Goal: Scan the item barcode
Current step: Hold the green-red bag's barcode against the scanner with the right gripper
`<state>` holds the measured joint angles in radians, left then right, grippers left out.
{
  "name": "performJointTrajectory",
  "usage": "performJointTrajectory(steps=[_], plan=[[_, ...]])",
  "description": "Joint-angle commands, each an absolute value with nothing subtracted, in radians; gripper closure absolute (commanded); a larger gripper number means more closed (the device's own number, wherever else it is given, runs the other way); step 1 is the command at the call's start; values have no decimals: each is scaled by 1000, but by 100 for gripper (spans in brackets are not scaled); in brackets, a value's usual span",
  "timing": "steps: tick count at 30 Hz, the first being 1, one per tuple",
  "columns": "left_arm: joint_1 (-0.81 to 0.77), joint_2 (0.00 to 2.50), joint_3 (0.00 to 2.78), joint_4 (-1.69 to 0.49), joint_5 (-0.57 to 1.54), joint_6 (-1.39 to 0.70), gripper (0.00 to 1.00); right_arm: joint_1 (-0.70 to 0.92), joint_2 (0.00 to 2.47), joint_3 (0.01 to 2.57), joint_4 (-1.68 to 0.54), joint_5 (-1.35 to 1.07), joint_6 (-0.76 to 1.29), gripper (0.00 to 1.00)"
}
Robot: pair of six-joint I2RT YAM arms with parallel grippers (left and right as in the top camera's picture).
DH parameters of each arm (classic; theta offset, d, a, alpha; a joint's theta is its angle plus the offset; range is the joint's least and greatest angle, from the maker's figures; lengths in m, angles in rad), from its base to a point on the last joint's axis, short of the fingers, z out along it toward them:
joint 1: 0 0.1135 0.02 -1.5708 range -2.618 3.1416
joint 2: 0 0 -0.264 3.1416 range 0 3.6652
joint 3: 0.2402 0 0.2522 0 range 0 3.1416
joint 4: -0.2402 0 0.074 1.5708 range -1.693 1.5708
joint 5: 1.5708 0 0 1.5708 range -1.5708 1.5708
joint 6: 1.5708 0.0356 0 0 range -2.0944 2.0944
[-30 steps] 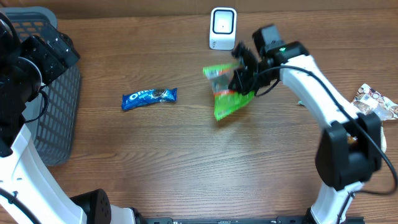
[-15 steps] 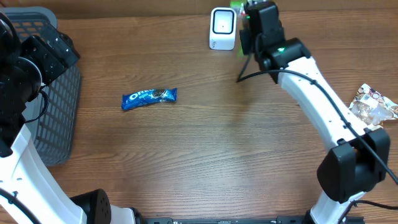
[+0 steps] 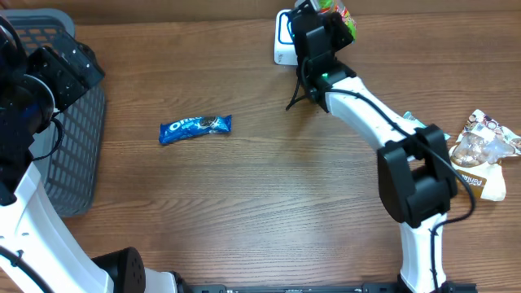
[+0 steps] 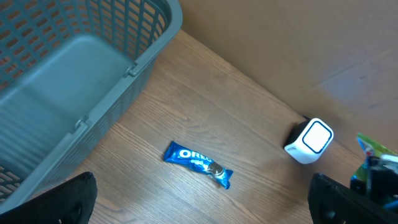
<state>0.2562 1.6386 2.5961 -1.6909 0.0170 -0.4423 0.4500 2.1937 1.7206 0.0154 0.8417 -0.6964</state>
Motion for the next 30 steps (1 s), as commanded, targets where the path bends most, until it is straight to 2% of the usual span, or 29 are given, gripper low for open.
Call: performJointTrajectory(steps=[1, 5, 13, 20, 30], plan=[[262, 1636, 2594, -1689, 7, -430, 0, 463, 2250, 1734, 131, 889, -952, 96], [262, 1636, 2594, -1689, 7, -430, 0, 476, 2296, 1734, 228, 889, -1006, 96], [262, 1636, 2594, -1689, 7, -430, 0, 489, 2335, 1734, 276, 841, -1028, 96], [262, 1636, 2594, -1689, 7, -430, 0, 484, 2386, 1734, 460, 835, -1184, 96], [262, 1636, 2594, -1689, 7, -430, 0, 448, 2463, 1734, 586, 799, -1221, 96]])
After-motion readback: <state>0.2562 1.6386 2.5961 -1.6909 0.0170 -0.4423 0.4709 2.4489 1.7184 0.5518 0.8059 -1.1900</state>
